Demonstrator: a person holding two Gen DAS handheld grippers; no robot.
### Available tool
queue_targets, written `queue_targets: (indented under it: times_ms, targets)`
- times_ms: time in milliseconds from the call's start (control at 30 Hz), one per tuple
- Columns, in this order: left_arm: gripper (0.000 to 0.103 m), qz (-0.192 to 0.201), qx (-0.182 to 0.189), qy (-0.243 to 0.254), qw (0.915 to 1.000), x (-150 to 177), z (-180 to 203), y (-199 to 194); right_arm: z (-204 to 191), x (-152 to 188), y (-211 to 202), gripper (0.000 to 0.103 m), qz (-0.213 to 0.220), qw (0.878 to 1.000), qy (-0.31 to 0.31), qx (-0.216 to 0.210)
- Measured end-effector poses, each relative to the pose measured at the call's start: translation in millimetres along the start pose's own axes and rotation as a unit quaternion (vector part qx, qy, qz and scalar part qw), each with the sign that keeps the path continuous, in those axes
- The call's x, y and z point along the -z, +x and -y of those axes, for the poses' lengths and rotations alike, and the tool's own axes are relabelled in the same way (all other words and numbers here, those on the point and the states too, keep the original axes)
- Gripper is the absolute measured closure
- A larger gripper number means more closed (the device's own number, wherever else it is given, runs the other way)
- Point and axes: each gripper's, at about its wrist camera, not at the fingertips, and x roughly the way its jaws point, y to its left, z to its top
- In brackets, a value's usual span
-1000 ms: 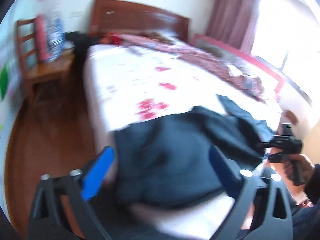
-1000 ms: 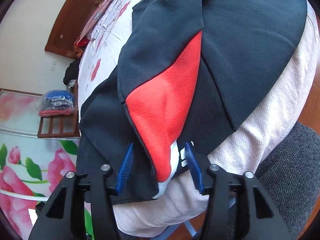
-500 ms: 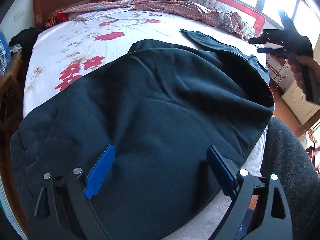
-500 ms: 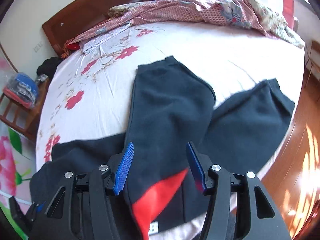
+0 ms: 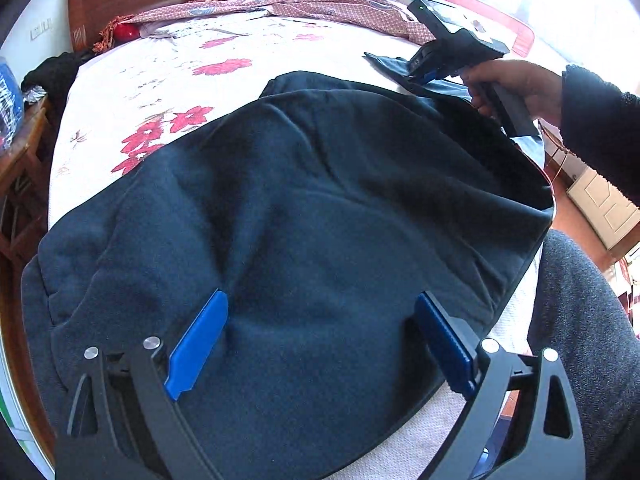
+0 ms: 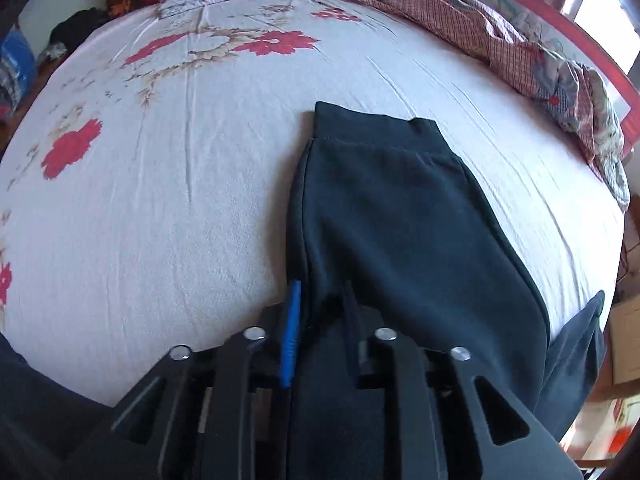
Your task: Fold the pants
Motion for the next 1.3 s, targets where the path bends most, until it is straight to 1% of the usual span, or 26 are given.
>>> queue_targets:
  times_ms: [100,167,233,300,367,400,433,500,533,600,633,667,700,767,800,833,867,900,933,1000,1033,1067,1100,1167,1233,1300]
  targets:
    - [0.004,-0.003,-0.001,0.005,1.0000,-1,2,2,12,-3,-12,0.099,0.013,0.999,0.018,-0.036]
    - [0.004,-0.004,-0.003,0.007,1.0000,-1,4,2,35,-2,-32,0.099,0.033,0.993,0.072,-0.090]
    - [0.004,-0.004,-0.002,0.006,1.0000,0,4,2,68,2,-56,0.099,0.066,0.978,0.134,-0.142]
    - [0.004,-0.004,-0.002,0.006,1.0000,0,4,1,109,14,-77,0.099,0.091,0.959,0.196,-0.181]
    - [0.003,-0.005,-0.003,0.008,0.9999,0,6,1,156,38,-93,0.099,0.118,0.932,0.264,-0.216]
    - [0.002,-0.005,-0.004,0.010,0.9999,1,7,2,180,54,-98,0.099,0.130,0.915,0.301,-0.235]
    - [0.002,-0.006,-0.005,0.011,0.9999,1,8,2,205,75,-102,0.099,0.148,0.891,0.340,-0.260]
    - [0.002,-0.006,-0.006,0.011,0.9999,1,8,2,246,119,-103,0.099,0.165,0.857,0.405,-0.274]
    - [0.002,-0.006,-0.007,0.011,0.9999,1,9,2,264,143,-100,0.099,0.181,0.832,0.436,-0.291]
    - [0.002,-0.007,-0.008,0.011,0.9999,1,9,1,291,193,-82,0.099,0.175,0.795,0.496,-0.301]
    - [0.002,-0.008,-0.009,0.011,0.9999,1,10,2,301,220,-66,0.099,0.163,0.774,0.532,-0.301]
    - [0.002,-0.009,-0.010,0.013,0.9998,1,11,2,308,241,-50,0.099,0.146,0.758,0.564,-0.295]
    - [0.002,-0.010,-0.012,0.014,0.9998,1,11,2,311,258,-35,0.099,0.127,0.755,0.577,-0.284]
    - [0.002,-0.012,-0.014,0.015,0.9997,1,12,2,311,278,-13,0.097,0.102,0.765,0.578,-0.263]
    - [0.002,-0.013,-0.016,0.016,0.9997,1,13,2,307,280,-13,0.097,0.113,0.773,0.569,-0.256]
    - [0.002,-0.013,-0.017,0.017,0.9996,1,13,2,304,277,-18,0.096,0.125,0.788,0.552,-0.243]
    - [0.002,-0.013,-0.018,0.017,0.9996,2,14,1,300,268,-27,0.087,0.132,0.818,0.520,-0.210]
    - [0.002,-0.014,-0.021,0.019,0.9995,2,15,2,292,256,-37,0.079,0.135,0.853,0.474,-0.169]
    - [0.002,-0.016,-0.026,0.021,0.9993,1,16,2,281,245,-49,0.073,0.145,0.885,0.423,-0.127]
    - [0.002,-0.020,-0.033,0.028,0.9989,1,17,4,256,226,-71,0.073,0.170,0.938,0.303,-0.011]
    - [0.002,-0.021,-0.036,0.029,0.9987,0,18,4,238,215,-79,0.073,0.177,0.956,0.229,0.054]
    - [0.002,-0.021,-0.036,0.030,0.9987,0,18,4,222,209,-83,0.073,0.180,0.964,0.168,0.099]
    - [0.002,-0.021,-0.036,0.030,0.9987,0,18,3,209,205,-84,0.073,0.184,0.967,0.111,0.137]
    - [0.002,-0.021,-0.036,0.030,0.9987,1,17,3,187,198,-80,0.073,0.180,0.964,0.014,0.194]
    - [0.002,-0.022,-0.037,0.030,0.9986,2,18,3,171,196,-74,0.073,0.176,0.953,-0.069,0.236]
    - [0.002,-0.022,-0.039,0.031,0.9985,2,17,3,159,201,-70,0.073,0.181,0.938,-0.147,0.258]
